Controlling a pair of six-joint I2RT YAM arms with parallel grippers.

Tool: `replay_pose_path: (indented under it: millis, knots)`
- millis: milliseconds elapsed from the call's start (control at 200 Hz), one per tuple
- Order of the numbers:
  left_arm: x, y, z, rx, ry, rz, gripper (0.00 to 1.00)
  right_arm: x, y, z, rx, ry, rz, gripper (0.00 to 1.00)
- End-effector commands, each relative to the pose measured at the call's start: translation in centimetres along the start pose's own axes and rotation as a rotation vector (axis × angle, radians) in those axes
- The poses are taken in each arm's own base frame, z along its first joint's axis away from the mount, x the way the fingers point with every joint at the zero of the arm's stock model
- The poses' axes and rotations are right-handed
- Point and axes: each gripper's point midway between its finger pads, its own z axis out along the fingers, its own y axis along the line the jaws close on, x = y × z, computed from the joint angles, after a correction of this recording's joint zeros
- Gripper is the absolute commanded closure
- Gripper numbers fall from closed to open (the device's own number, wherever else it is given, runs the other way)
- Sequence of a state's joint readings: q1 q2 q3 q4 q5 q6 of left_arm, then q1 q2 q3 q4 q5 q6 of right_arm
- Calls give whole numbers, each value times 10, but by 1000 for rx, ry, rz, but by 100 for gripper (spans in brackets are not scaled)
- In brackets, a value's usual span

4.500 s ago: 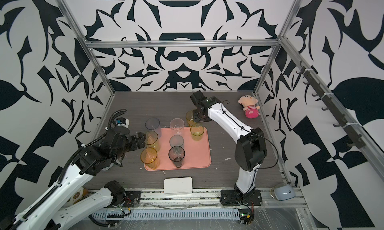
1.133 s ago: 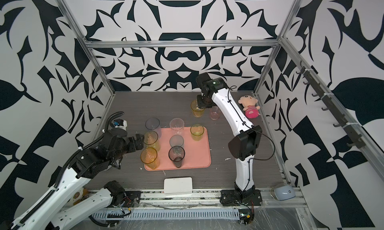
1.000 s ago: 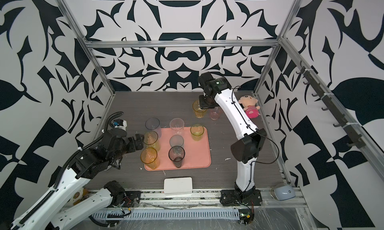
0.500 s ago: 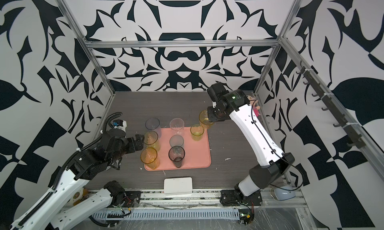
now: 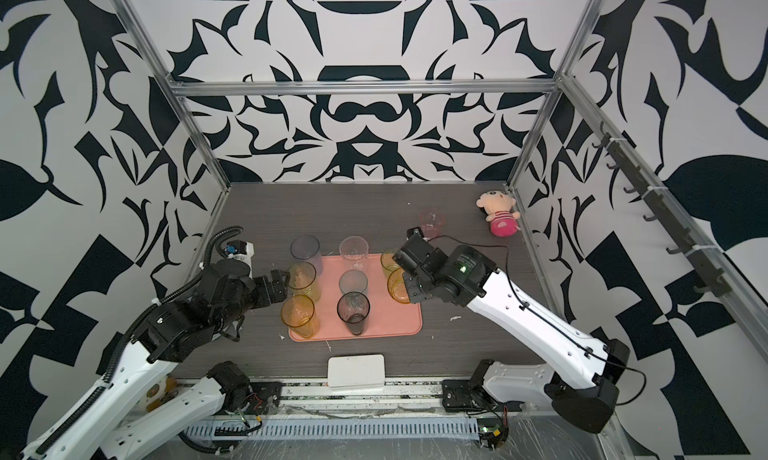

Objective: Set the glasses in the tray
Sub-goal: 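Lift the yellow cup and carry it toward the tray with right gripper, then lower the yellow cup onto the tray beside the green cup and open right gripper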

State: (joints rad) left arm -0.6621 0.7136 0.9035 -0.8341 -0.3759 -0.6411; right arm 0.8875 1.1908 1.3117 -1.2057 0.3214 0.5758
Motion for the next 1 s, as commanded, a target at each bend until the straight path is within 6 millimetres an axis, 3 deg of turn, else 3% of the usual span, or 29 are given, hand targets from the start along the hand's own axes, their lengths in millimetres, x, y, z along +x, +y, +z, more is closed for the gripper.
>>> replay_pose_path:
  millis: [0,145,270,665,995]
  knots:
    - [5,2,3,-1,8,-17,0,-4,8,12,-25,-52,98,100]
    - [6,1,4,0,15,-15,1,11,26,41,-72,9,111,100]
    - [8,2,6,1,18,-14,0,15,29,57,-56,28,119,100]
    - [12,4,11,-15,31,-9,1,21,28,97,-23,100,132,100]
    - [14,4,14,-24,44,-2,1,23,14,118,-7,123,184,100]
